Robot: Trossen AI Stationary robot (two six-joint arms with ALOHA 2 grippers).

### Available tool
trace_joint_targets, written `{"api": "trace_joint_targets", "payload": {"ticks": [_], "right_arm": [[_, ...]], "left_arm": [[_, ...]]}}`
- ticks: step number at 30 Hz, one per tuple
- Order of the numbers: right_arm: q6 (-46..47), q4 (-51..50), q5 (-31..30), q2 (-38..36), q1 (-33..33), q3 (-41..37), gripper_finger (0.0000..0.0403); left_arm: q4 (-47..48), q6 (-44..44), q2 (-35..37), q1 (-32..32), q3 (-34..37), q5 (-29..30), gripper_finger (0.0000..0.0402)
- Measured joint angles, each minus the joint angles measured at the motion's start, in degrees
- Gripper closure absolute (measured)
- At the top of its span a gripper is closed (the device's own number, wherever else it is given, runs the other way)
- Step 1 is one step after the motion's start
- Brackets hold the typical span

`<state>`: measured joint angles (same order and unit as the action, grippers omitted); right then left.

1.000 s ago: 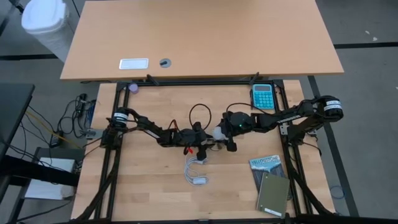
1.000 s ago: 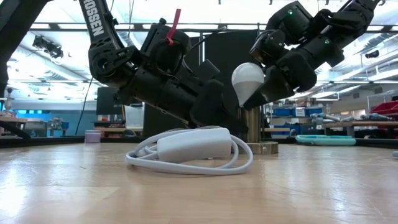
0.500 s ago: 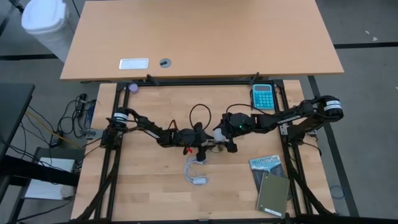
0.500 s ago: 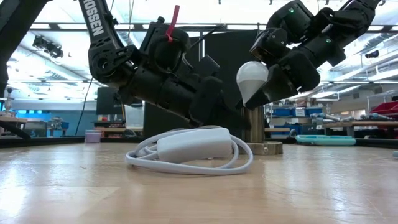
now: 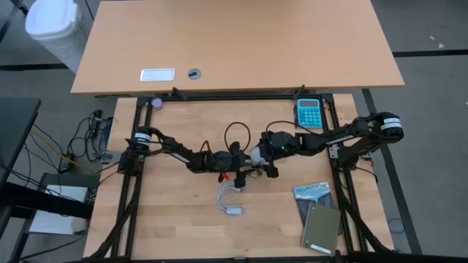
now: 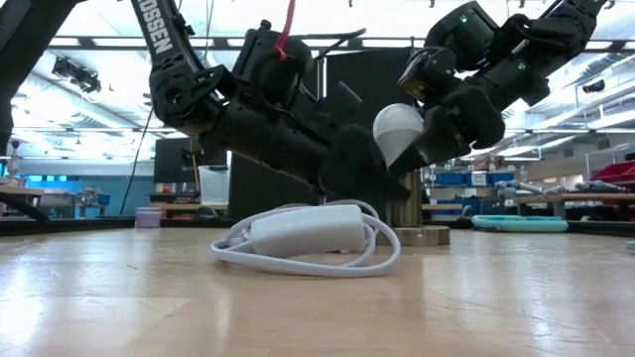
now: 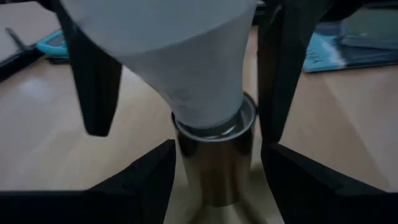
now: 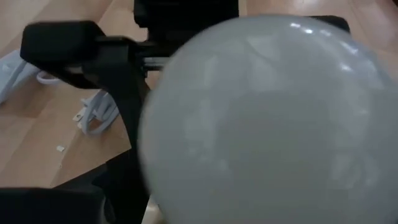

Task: Screw lightbulb
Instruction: Insert the lightbulb into the desk lamp

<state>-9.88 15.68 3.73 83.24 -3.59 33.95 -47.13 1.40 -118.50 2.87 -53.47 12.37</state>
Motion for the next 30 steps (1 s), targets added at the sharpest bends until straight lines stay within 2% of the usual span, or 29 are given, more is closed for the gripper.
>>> {"api": "trace_joint_targets", "payload": {"ticks": [14, 21, 30], "right_arm": [[-0.32, 0.16, 0.06, 0.0, 0.03, 0.0, 0.0074], [-0.34, 0.07, 0.12, 0.0, 0.04, 0.0, 0.0078], [-0.58, 0.09, 0.25, 0.0, 0.04, 0.0, 0.008]], "left_arm": [[1.28, -1.78, -0.04, -0.16, -0.02, 1.3, 0.0159], [0.3, -3.31, -0.04, -0.26, -0.04, -1.85, 0.0159], [11.07, -3.33, -0.07, -0.61, -5.54, -3.49, 0.0159]]}}
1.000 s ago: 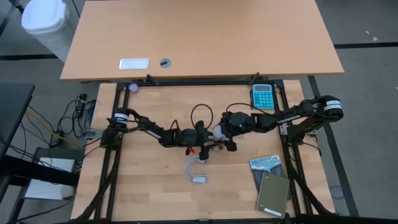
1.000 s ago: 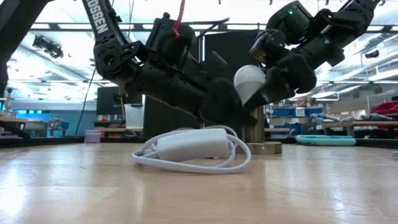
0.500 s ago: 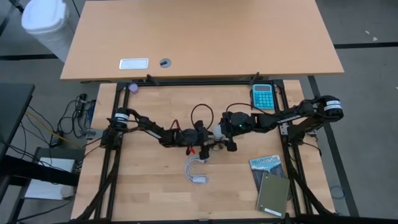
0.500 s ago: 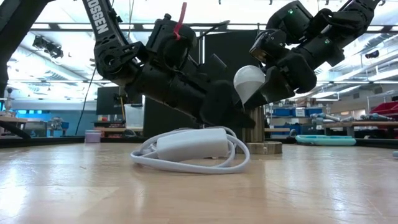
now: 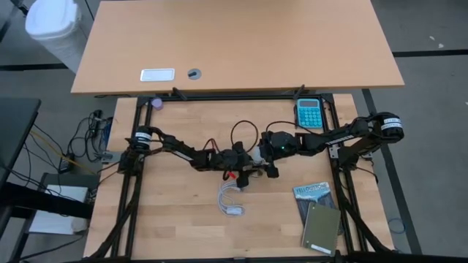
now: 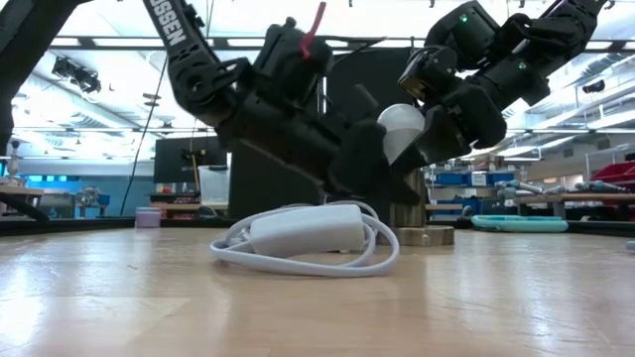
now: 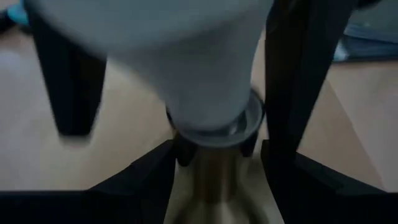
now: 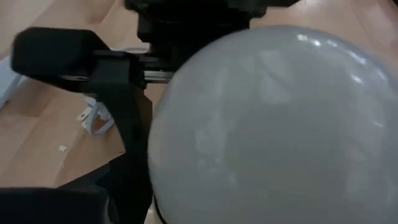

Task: Screw lightbulb
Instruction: Insert the lightbulb into the desk lamp

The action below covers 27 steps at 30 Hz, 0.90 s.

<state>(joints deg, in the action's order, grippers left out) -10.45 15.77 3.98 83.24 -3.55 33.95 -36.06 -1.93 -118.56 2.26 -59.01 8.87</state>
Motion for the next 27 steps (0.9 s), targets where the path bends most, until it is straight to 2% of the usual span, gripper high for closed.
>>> {"api": "trace_joint_targets", "payload": {"ticks": [9, 19, 27], "right_arm": [[0.3, 0.02, -0.04, 0.0, 0.0, 0.0, 0.0082], [0.32, 0.02, -0.06, 0.0, 0.0, 0.0, 0.0084], [0.32, 0.0, -0.06, 0.0, 0.0, 0.0, 0.0083]], "left_arm": [[1.12, 1.54, 0.0, 0.02, -0.9, 1.78, 0.0161], [0.92, 1.49, 0.0, -0.14, -0.75, 3.49, 0.0207], [1.86, 1.31, 0.0, -0.39, -0.78, 5.03, 0.0211]]}}
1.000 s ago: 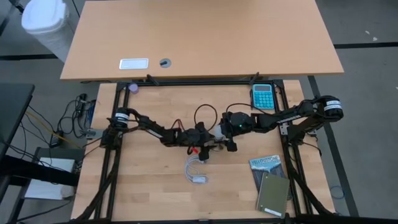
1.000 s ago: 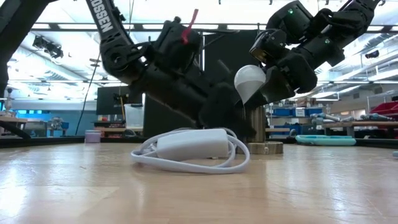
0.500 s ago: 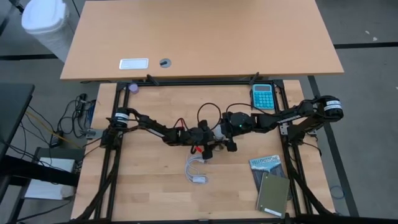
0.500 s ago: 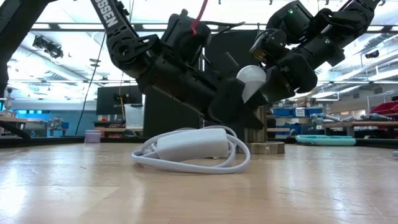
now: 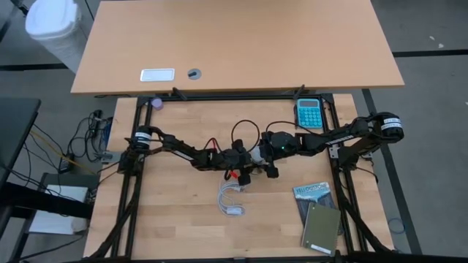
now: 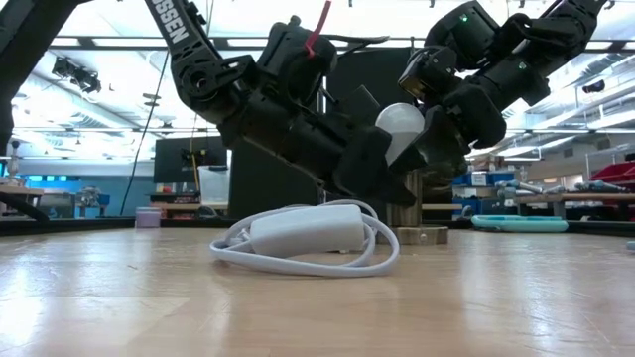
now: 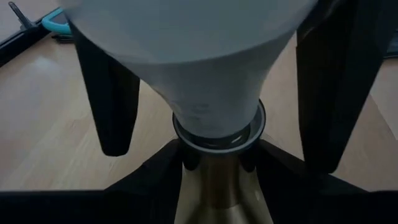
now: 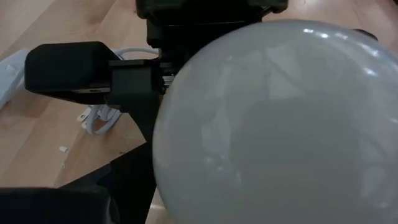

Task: Screw lightbulb
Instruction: Insert the lightbulb into the desk lamp

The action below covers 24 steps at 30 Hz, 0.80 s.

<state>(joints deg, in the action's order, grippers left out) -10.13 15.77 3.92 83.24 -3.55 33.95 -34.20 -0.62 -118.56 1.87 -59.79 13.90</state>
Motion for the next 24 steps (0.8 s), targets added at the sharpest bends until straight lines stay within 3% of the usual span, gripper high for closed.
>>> {"api": "trace_joint_targets", "payload": {"ticks": [24], "right_arm": [[1.51, -6.5, -4.2, -6.03, 1.99, 0.0, 0.0094]], "left_arm": [[1.25, -0.94, 0.09, 0.0, -0.04, 0.12, 0.0213]]}}
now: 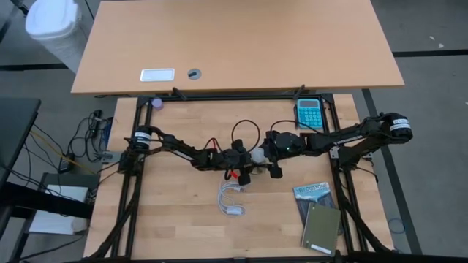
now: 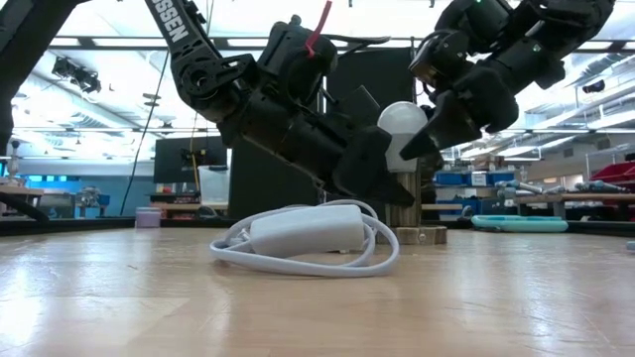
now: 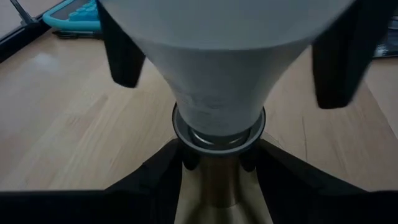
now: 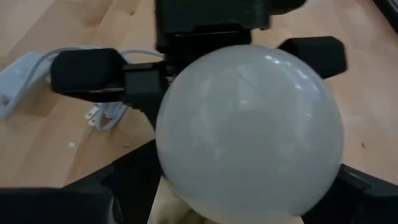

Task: Screw lightbulb
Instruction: Insert the lightbulb into the desk lamp

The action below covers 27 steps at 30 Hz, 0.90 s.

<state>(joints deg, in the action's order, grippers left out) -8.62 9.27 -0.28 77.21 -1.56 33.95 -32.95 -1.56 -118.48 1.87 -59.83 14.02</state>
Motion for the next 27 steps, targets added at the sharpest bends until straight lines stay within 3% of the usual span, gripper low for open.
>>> {"api": "trace_joint_targets", "payload": {"ticks": [14, 27], "right_arm": [[1.03, 2.26, -0.07, 0.48, -0.75, -0.74, 0.0177], [3.96, 1.37, -1.63, 0.48, -0.68, -0.74, 0.0191]], "left_arm": [[0.07, -0.17, -0.02, 0.0, 0.07, 0.0, 0.0213], [-0.09, -2.21, -0.09, 0.0, 0.09, 2.01, 0.0213]]}}
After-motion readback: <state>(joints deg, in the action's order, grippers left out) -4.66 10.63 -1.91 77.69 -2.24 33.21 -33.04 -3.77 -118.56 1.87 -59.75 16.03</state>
